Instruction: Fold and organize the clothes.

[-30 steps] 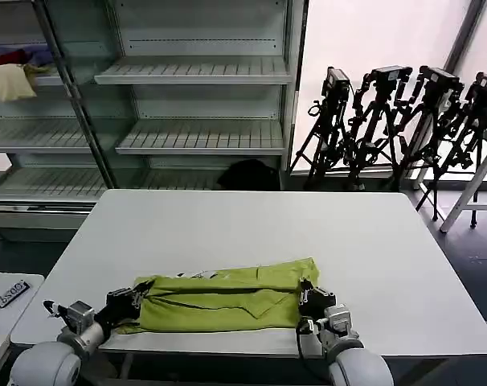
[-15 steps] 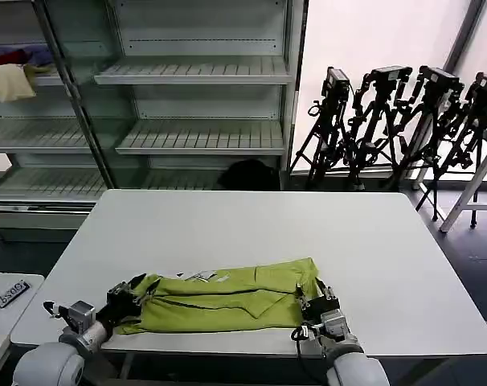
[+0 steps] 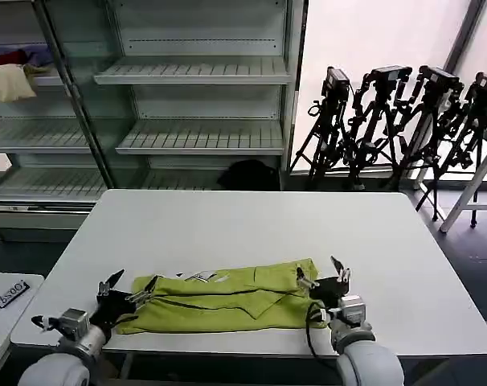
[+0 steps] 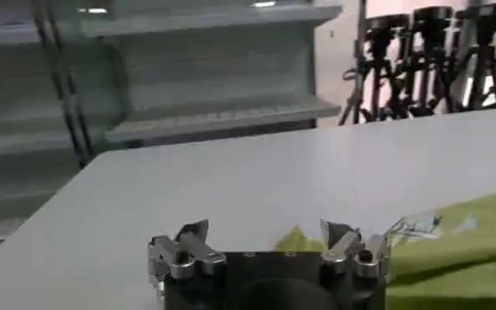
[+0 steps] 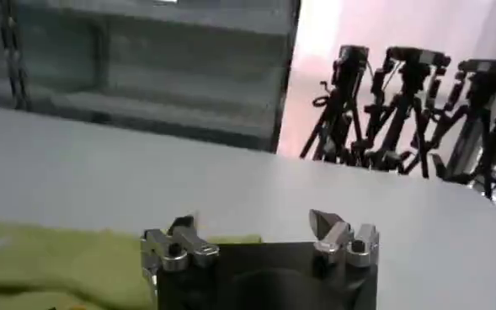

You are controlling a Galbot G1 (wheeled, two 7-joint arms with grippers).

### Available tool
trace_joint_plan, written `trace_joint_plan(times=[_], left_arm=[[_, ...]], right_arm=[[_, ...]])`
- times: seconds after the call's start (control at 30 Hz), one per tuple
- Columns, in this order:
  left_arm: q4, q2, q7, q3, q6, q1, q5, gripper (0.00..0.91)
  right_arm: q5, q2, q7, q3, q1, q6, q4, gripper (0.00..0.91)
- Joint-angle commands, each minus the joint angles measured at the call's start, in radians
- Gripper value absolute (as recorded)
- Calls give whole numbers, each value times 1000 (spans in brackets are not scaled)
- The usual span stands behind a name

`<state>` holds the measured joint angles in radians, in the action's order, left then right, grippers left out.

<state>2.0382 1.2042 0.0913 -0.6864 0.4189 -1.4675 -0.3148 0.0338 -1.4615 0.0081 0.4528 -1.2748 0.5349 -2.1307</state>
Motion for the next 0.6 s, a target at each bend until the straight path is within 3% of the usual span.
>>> trace_joint_plan(times=[0.03,0.13,0.2,0.23,0.33,0.43,0.53,0.6], left_arm=[[12,124,-194,38,-15,-48,28,907],[-2,139,-204,47,-12,-33,23,907],[-1,140,-209,52,-7,-31,9,856],[1,142,-209,54,5,-32,3,705],[4,148,-208,61,27,-34,-13,514],[5,164,-203,65,44,-33,-16,161],[3,169,-203,72,61,-32,-26,30],[1,173,-203,73,64,-30,-30,20]], right_arm=[[133,-4,34,28,59,-20,-22,907],[131,-6,32,28,51,-25,-18,907],[130,-3,32,33,48,-27,-16,907],[130,-3,32,36,48,-27,-16,907],[131,-1,31,43,48,-27,-17,907],[130,-1,32,45,50,-27,-17,907],[129,-2,32,45,51,-27,-15,907],[128,-3,33,47,51,-27,-13,907]])
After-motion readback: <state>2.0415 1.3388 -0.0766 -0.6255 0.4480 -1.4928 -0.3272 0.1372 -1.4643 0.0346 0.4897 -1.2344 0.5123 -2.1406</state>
